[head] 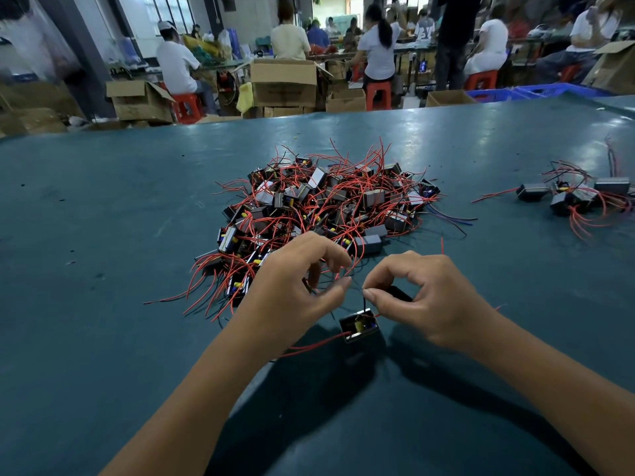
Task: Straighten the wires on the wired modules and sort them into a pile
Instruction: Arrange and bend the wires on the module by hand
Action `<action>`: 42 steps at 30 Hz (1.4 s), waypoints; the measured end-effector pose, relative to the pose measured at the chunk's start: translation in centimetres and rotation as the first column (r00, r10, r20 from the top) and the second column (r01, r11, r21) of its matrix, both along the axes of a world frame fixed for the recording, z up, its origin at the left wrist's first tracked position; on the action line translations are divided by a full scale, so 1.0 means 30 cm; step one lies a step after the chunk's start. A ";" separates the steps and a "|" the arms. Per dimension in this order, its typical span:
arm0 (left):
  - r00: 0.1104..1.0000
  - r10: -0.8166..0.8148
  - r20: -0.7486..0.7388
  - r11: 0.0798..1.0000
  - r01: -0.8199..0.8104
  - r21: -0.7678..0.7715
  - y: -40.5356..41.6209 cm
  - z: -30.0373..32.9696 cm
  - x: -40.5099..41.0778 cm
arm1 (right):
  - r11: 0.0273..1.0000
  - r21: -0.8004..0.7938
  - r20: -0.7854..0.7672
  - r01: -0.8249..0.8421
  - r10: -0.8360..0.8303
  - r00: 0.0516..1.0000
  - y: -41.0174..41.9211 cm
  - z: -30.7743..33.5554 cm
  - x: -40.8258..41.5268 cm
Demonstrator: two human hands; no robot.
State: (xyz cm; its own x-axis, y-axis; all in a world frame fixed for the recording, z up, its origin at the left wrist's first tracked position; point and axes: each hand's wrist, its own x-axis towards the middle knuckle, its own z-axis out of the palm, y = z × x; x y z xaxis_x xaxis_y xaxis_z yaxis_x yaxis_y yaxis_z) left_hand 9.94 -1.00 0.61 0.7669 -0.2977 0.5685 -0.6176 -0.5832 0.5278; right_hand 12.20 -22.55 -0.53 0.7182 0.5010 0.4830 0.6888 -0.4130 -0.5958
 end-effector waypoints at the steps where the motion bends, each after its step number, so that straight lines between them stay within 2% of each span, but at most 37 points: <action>1: 0.998 -0.024 0.053 0.999 0.022 0.030 0.003 0.000 0.003 | 1.000 0.005 -0.007 0.000 0.000 1.000 0.000 0.000 0.000; 3: 0.992 -0.049 0.116 0.993 0.036 0.115 0.006 -0.002 0.007 | 1.000 0.006 -0.010 -0.001 0.001 1.000 0.001 -0.002 0.000; 7: 0.966 -0.007 0.257 0.962 -0.063 0.265 0.011 -0.009 0.014 | 1.000 0.004 0.003 -0.013 0.013 1.000 0.001 -0.001 -0.001; 11: 0.955 -0.039 0.293 0.930 -0.072 0.359 0.009 -0.005 0.018 | 1.000 0.021 0.001 -0.020 0.020 1.000 0.001 0.005 -0.005; 18: 0.938 -0.014 0.347 0.961 -0.083 0.263 0.009 -0.002 0.013 | 0.999 0.041 -0.005 -0.020 0.020 1.000 0.003 0.008 -0.003; 24: 0.943 -0.050 0.329 0.959 -0.047 0.279 -0.003 -0.007 0.011 | 0.999 0.038 0.032 -0.018 0.017 0.999 0.000 0.008 -0.002; 26: 0.964 -0.061 0.258 0.964 -0.009 0.265 -0.006 -0.004 0.010 | 1.000 0.026 0.053 -0.014 0.013 0.998 0.001 0.007 -0.003; 29: 0.995 -0.091 0.035 0.982 0.084 0.167 -0.011 -0.003 0.003 | 1.000 0.006 0.098 -0.005 0.004 0.995 0.006 0.010 -0.008; 33: 0.949 -0.118 -0.292 0.993 0.112 -0.038 -0.011 -0.011 -0.003 | 1.000 -0.021 0.160 0.007 -0.003 0.987 0.013 0.008 -0.013; 36: 0.858 -0.184 -0.480 0.965 0.064 -0.256 -0.024 -0.013 -0.006 | 0.999 -0.028 0.180 0.027 -0.021 0.983 0.017 0.005 -0.019; 39: 0.681 -0.316 -0.660 0.860 -0.089 -0.503 -0.039 -0.021 -0.004 | 0.998 -0.048 0.246 0.031 -0.018 0.969 0.027 0.007 -0.023; 41: 0.591 -0.351 -0.726 0.833 -0.158 -0.531 -0.044 -0.028 -0.005 | 0.998 -0.059 0.264 0.036 -0.020 0.964 0.031 0.003 -0.021; 42: 0.585 -0.337 -0.738 0.838 -0.172 -0.518 -0.047 -0.028 -0.006 | 0.997 -0.061 0.261 0.037 -0.020 0.965 0.032 0.000 -0.019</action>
State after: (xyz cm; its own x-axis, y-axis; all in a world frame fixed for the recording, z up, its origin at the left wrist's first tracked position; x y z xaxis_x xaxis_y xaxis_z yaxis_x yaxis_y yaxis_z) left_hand 9.75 -2.41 -0.23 0.9503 -0.2633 -0.1662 0.1575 -0.0541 0.9860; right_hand 11.63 -21.60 -0.52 0.5866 0.5182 0.6224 0.8038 -0.4665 -0.3692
